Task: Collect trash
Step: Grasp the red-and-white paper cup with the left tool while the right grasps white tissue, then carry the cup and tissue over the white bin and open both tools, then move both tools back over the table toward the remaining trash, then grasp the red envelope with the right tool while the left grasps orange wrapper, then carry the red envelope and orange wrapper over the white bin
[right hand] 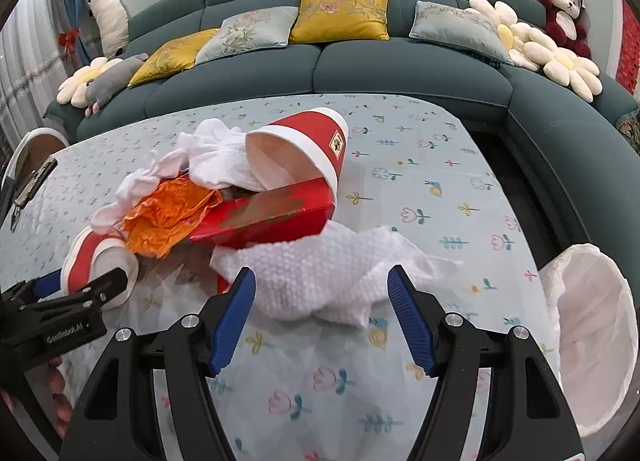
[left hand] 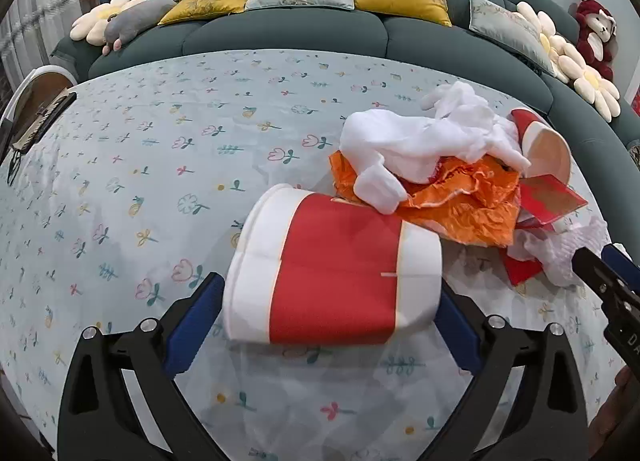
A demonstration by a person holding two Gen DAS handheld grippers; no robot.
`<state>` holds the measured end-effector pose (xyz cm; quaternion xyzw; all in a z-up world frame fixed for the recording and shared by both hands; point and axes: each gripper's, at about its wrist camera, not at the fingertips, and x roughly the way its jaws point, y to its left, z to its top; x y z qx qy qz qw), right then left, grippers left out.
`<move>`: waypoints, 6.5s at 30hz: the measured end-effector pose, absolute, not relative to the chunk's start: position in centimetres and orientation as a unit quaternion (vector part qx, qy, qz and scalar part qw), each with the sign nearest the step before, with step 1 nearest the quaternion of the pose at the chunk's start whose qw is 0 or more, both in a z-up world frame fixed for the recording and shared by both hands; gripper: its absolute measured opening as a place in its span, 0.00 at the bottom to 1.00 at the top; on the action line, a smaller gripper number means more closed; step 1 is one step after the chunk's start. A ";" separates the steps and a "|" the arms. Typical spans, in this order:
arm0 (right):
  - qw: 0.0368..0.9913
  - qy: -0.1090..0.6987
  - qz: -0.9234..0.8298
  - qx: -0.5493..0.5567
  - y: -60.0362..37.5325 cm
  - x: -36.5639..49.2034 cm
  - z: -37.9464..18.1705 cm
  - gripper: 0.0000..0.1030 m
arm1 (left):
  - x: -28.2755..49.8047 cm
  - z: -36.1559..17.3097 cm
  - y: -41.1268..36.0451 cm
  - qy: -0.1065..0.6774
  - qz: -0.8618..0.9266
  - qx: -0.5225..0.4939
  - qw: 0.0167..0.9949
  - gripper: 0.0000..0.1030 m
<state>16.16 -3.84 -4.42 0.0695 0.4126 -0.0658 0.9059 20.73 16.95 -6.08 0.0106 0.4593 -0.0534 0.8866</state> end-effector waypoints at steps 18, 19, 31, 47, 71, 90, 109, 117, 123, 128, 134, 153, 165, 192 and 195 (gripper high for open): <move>0.911 0.400 -0.056 0.080 -3.9 15.0 -3.6 0.12 | 17.9 -3.5 14.9 0.416 -0.083 0.030 0.905 0.83; 0.912 0.397 -0.057 0.080 -4.0 14.9 -3.3 0.12 | 17.4 -3.1 14.5 0.414 -0.089 0.030 0.905 0.83; 0.926 0.349 -0.092 0.108 -9.5 10.0 0.7 0.12 | 12.8 -0.1 7.4 0.393 -0.155 0.055 0.905 0.83; 0.918 0.318 -0.183 0.151 -20.4 3.1 1.3 0.12 | 7.9 1.4 -5.9 0.365 -0.255 0.115 0.888 0.83; 0.880 0.323 -0.285 0.199 -30.3 -3.0 -2.6 0.13 | 5.1 -1.3 -17.8 0.357 -0.352 0.156 0.851 0.83; 0.882 0.301 -0.304 0.199 -31.3 -3.8 -1.6 0.45 | 5.6 -2.0 -18.7 0.373 -0.347 0.138 0.849 0.90; 0.901 0.306 -0.260 0.163 -25.6 -0.9 0.5 0.55 | 8.2 -0.7 -11.0 0.369 -0.286 0.103 0.878 0.90; 0.915 0.318 -0.209 0.136 -20.3 2.4 0.9 0.55 | 10.9 -0.4 -4.2 0.372 -0.219 0.080 0.898 0.91; 0.922 0.328 -0.169 0.115 -16.0 5.0 0.9 0.55 | 12.9 -0.5 0.7 0.376 -0.174 0.064 0.908 0.91; 0.925 0.339 -0.138 0.100 -12.4 7.4 0.6 0.55 | 14.4 -0.8 4.9 0.381 -0.141 0.047 0.913 0.91; 0.926 0.348 -0.105 0.097 -9.1 10.1 0.2 0.55 | 15.9 -1.3 8.7 0.384 -0.112 0.034 0.916 0.91; 0.907 0.389 -0.047 0.154 -3.3 18.8 -3.5 0.46 | 19.5 -3.4 13.7 0.404 -0.091 0.004 0.910 0.91; 0.904 0.389 -0.019 0.176 -3.2 19.3 -4.5 0.14 | 21.1 -4.1 14.3 0.428 -0.102 -0.039 0.897 0.89; 0.924 0.335 -0.044 0.177 -8.0 12.3 -0.4 0.05 | 16.9 -2.1 9.4 0.417 -0.152 -0.015 0.896 0.06; 0.926 0.327 -0.051 0.180 -9.0 11.3 0.2 0.05 | 15.8 -1.2 8.5 0.410 -0.166 -0.011 0.897 0.05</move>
